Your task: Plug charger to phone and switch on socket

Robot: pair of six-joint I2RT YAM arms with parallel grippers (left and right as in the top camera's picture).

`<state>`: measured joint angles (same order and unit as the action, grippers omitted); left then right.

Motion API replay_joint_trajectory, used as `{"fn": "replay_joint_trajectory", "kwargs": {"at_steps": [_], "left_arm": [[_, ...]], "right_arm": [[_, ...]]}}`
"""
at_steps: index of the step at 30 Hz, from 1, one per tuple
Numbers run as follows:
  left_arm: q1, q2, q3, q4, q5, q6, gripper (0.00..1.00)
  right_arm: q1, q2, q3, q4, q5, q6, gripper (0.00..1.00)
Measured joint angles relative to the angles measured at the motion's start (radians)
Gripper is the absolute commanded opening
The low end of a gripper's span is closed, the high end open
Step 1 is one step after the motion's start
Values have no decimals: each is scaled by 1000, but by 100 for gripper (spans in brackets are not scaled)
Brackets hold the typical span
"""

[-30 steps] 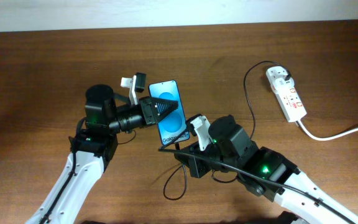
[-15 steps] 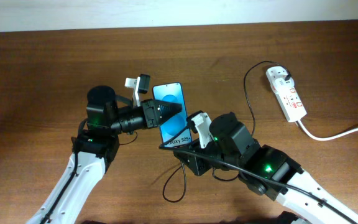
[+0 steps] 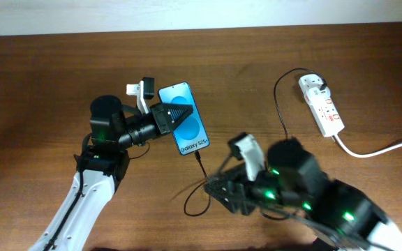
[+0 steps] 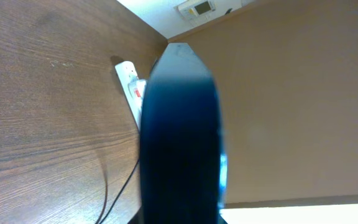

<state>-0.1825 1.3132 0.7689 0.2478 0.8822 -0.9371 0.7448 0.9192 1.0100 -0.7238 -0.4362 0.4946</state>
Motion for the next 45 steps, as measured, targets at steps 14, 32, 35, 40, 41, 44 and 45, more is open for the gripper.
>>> {"fn": "replay_joint_trajectory", "kwargs": {"at_steps": [14, 32, 35, 40, 41, 44, 45], "left_arm": [[0, 0, 344, -607, -2, 164, 0], [0, 307, 393, -820, -107, 510, 0], [0, 375, 393, -816, -110, 550, 0], [0, 443, 393, -777, -113, 610, 1], [0, 448, 393, -775, -113, 621, 1], [0, 463, 393, -760, -121, 647, 3], [0, 470, 393, -757, -129, 651, 5]], "right_arm": [[-1, -340, 33, -370, 78, 0, 98], [-1, -338, 2, -500, 110, -1, 98], [-1, -338, 1, -501, 111, -1, 98], [-1, -338, 2, -502, 114, 0, 98], [-1, -338, 1, -502, 114, -1, 98], [-1, -338, 1, -502, 115, -1, 98], [-1, -338, 1, -502, 115, 0, 98]]}}
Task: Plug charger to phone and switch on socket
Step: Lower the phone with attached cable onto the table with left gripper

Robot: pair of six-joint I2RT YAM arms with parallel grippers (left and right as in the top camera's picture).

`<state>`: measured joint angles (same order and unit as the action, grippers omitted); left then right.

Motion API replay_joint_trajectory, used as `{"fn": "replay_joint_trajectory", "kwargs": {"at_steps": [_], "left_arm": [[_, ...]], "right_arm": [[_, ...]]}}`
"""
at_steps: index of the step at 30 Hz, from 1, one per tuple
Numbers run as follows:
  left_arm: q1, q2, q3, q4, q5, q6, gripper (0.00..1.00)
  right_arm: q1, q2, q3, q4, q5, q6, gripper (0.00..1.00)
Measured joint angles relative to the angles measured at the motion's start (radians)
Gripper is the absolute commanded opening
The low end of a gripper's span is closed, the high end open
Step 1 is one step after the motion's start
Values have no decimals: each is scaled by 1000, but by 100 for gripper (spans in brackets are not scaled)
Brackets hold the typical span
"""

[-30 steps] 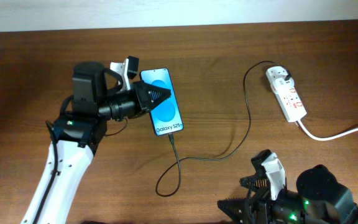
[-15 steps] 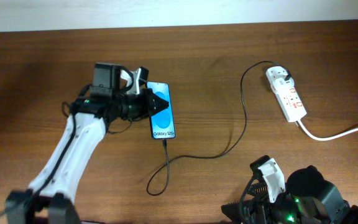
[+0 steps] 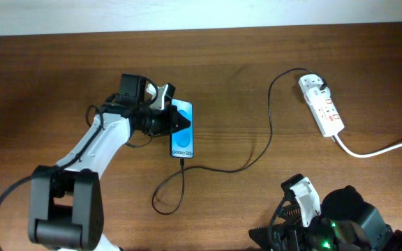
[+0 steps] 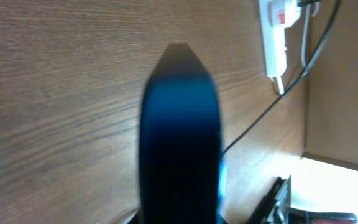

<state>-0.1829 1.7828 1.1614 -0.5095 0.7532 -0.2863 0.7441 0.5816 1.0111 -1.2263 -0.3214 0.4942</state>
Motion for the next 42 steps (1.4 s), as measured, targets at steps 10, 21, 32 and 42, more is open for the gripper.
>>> {"fn": "replay_joint_trajectory", "kwargs": {"at_steps": [10, 21, 32, 42], "left_arm": [[0, 153, 0, 119, 34, -134, 5], [0, 256, 0, 131, 55, -142, 9], [0, 256, 0, 130, -35, -118, 13], [-56, 250, 9, 133, -120, -118, 25]], "right_arm": [[0, 0, 0, 0, 3, 0, 98], [0, 0, 0, 0, 3, 0, 98], [0, 0, 0, 0, 3, -1, 98], [0, 0, 0, 0, 4, 0, 98]]}}
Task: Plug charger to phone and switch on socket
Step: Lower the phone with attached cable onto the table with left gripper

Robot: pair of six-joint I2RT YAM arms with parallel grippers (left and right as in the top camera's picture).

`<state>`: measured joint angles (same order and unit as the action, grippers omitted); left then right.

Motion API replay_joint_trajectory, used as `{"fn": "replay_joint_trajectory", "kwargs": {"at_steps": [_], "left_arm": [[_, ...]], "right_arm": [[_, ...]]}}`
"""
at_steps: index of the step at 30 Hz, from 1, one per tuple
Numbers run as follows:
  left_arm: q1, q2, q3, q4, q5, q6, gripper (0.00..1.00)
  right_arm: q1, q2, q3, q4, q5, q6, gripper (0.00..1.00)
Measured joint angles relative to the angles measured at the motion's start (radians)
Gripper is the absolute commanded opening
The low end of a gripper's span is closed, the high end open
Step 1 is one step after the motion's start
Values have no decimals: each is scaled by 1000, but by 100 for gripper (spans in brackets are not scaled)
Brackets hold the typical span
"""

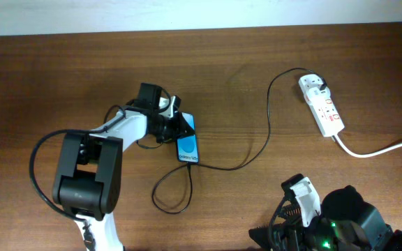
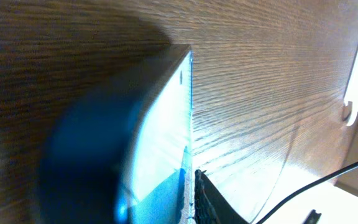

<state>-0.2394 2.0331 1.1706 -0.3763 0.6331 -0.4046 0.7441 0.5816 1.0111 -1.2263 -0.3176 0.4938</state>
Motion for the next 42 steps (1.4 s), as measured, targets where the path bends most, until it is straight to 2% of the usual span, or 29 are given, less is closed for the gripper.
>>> {"fn": "replay_joint_trajectory", "kwargs": {"at_steps": [5, 14, 22, 42], "left_arm": [[-23, -6, 4, 3, -21, 0, 29], [-31, -21, 15, -29, -63, 0, 46], [-32, -41, 28, -95, -152, 0, 48], [-34, -52, 39, -138, -239, 0, 49]], "right_arm": [[0, 0, 0, 0, 0, 0, 98], [0, 0, 0, 0, 0, 0, 98], [0, 0, 0, 0, 0, 0, 98], [0, 0, 0, 0, 0, 0, 98]]}}
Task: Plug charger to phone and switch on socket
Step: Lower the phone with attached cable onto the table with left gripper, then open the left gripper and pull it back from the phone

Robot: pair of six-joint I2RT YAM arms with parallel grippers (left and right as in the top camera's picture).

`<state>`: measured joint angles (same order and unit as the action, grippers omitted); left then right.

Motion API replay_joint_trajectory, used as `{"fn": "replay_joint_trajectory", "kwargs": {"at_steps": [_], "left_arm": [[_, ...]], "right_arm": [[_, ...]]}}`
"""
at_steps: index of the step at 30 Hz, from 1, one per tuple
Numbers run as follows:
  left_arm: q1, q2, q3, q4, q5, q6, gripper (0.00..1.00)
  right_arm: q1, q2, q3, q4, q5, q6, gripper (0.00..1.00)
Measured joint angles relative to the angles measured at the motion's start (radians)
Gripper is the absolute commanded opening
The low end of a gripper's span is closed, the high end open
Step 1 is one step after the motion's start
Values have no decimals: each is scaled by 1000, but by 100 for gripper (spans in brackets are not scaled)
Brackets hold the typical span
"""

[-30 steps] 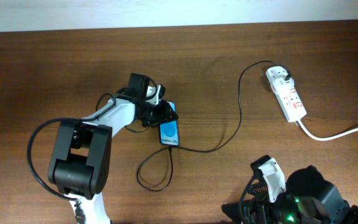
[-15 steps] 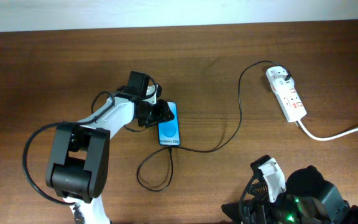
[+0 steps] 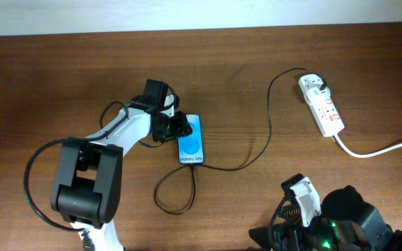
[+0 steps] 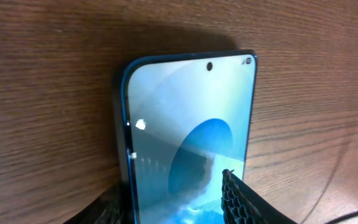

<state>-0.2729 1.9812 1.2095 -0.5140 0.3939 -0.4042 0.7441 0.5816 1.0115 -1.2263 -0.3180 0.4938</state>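
The blue-screened phone [image 3: 191, 143] lies flat and face up left of the table's middle. The black charger cable [image 3: 258, 155] enters its bottom edge, loops on the wood, and runs to the white power strip [image 3: 322, 104] at the far right. My left gripper [image 3: 178, 127] is open at the phone's upper left. In the left wrist view the phone [image 4: 191, 118] fills the frame. One finger [image 4: 244, 202] lies over the screen and the other sits blurred beside the phone's edge. The right arm [image 3: 340, 219] rests at the bottom right, its jaws too dark to read.
The strip's white mains cord [image 3: 382, 148] runs off the right edge. A black plug [image 3: 317, 84] sits in the strip's far end. The cable's slack loop [image 3: 174, 199] lies just in front of the phone. A pale wall borders the table's far edge.
The phone stood tilted on its edge in my left gripper; it now lies flat, face up, and the fingers stand apart. The right arm has not moved.
At first my left gripper held the phone clamped while the right arm was at the cable by the phone's bottom end. Then the cable was in the phone and the right arm had withdrawn to the bottom right. The phone was then lower and tilted, and now lies flat.
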Motion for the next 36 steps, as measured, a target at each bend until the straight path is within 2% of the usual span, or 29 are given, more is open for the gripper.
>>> {"fn": "replay_joint_trajectory", "kwargs": {"at_steps": [17, 27, 36], "left_arm": [[-2, -8, 1, -5, -37, 0, 53], [-2, -14, 11, -29, -118, 5, 66], [94, -8, 81, -318, -216, 8, 69]], "right_arm": [[0, 0, 0, 0, 0, 0, 98], [0, 0, 0, 0, 0, 0, 98], [0, 0, 0, 0, 0, 0, 98]]}}
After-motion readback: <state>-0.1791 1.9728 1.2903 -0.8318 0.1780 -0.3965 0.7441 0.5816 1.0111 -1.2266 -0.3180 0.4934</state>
